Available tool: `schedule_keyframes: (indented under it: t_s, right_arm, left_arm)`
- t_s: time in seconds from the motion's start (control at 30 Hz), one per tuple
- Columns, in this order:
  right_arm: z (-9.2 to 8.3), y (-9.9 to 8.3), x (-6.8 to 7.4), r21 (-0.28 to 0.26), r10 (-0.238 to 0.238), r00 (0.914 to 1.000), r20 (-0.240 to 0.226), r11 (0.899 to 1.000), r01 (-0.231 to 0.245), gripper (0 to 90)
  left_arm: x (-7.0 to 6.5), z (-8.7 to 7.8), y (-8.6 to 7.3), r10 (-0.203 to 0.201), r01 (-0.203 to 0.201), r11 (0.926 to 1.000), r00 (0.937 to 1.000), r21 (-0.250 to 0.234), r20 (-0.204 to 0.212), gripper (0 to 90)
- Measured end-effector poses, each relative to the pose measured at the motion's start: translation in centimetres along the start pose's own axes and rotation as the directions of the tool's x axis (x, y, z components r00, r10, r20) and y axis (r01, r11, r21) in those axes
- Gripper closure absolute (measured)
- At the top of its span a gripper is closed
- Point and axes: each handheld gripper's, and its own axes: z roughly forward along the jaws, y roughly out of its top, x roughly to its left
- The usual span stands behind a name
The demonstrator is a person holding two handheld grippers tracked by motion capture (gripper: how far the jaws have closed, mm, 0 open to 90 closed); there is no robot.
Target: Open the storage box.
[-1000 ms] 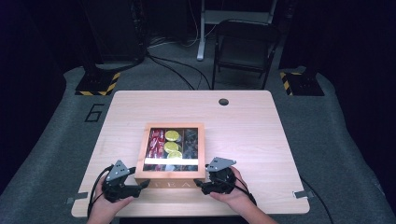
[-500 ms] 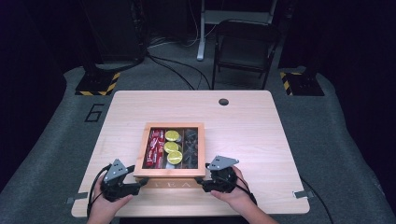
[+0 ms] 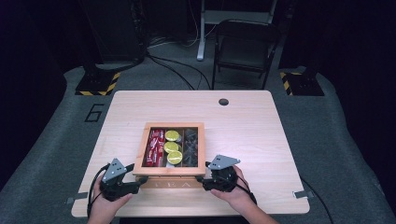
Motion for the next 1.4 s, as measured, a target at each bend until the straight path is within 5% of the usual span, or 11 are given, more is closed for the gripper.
schedule_keyframes:
  t_s: [0.23, 0.73, 1.1, 1.4]
  right_arm:
    - [-0.4, 0.4, -0.3, -0.018, -0.019, 0.9998, 0.007, 1.000, 0.019, 38.9]
    - [-0.9, 1.5, -0.7, -0.059, 0.017, 0.9995, 0.026, 0.998, -0.016, 39.5]
    - [-1.5, 2.7, -1.1, -0.075, 0.028, 0.9989, 0.039, 0.997, -0.025, 40.0]
    - [-1.7, 3.6, -1.4, -0.087, 0.030, 0.9984, 0.048, 0.996, -0.026, 40.0]
  left_arm:
    - [0.1, -0.3, 0.5, -0.011, 0.011, 0.9999, 0.9999, -0.012, -0.005, 32.7]
    - [0.2, -0.9, 1.9, -0.020, 0.018, 0.9987, 0.9990, -0.047, -0.040, 33.0]
    - [0.6, -1.3, 3.1, -0.056, 0.055, 0.9966, 0.9982, -0.062, -0.022, 34.0]
    - [0.6, -1.7, 4.2, -0.042, 0.039, 0.9964, 0.9983, -0.076, -0.040, 34.5]
